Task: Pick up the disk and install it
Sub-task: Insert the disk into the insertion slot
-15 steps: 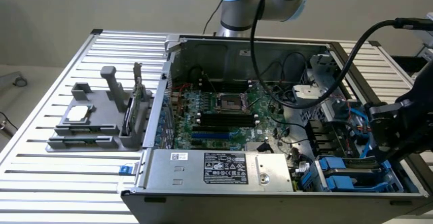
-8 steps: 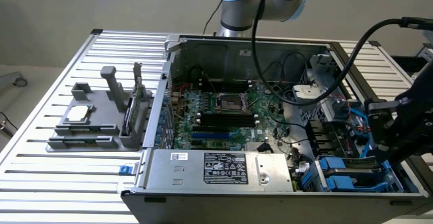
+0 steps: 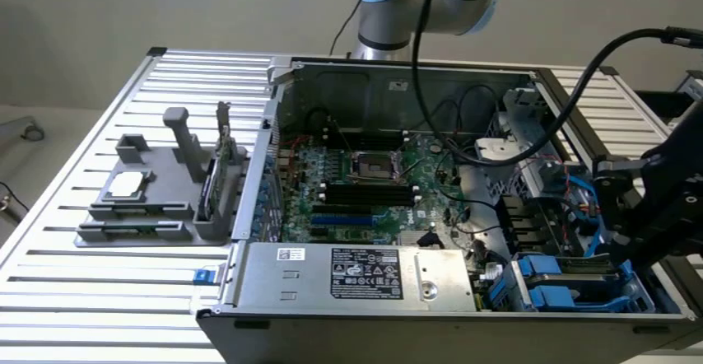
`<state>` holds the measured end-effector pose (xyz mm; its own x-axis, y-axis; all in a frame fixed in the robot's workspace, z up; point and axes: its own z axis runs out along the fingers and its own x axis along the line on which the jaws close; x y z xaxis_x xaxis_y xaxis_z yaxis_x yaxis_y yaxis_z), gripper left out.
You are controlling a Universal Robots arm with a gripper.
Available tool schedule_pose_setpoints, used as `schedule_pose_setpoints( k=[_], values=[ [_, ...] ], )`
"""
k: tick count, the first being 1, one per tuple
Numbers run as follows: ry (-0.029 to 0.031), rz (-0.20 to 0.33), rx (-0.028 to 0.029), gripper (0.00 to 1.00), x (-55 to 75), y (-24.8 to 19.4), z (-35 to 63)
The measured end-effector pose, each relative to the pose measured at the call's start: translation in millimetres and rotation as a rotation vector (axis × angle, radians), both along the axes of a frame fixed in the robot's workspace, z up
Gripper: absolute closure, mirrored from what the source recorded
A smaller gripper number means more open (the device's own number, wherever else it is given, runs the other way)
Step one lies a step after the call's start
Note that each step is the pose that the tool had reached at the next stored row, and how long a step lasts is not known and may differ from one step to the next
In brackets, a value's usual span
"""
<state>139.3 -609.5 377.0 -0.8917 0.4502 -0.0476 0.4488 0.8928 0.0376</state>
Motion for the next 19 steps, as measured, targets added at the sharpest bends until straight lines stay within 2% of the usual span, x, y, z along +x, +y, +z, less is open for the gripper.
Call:
schedule_pose_setpoints(
  k=[10, 19],
  values=[
    [0.0000, -0.182, 0.0002, 0.77, 0.0, 0.0, -4.3],
    [0.0012, -0.306, 0.0111, 0.77, 0.2, 0.0, -16.3]
  ],
)
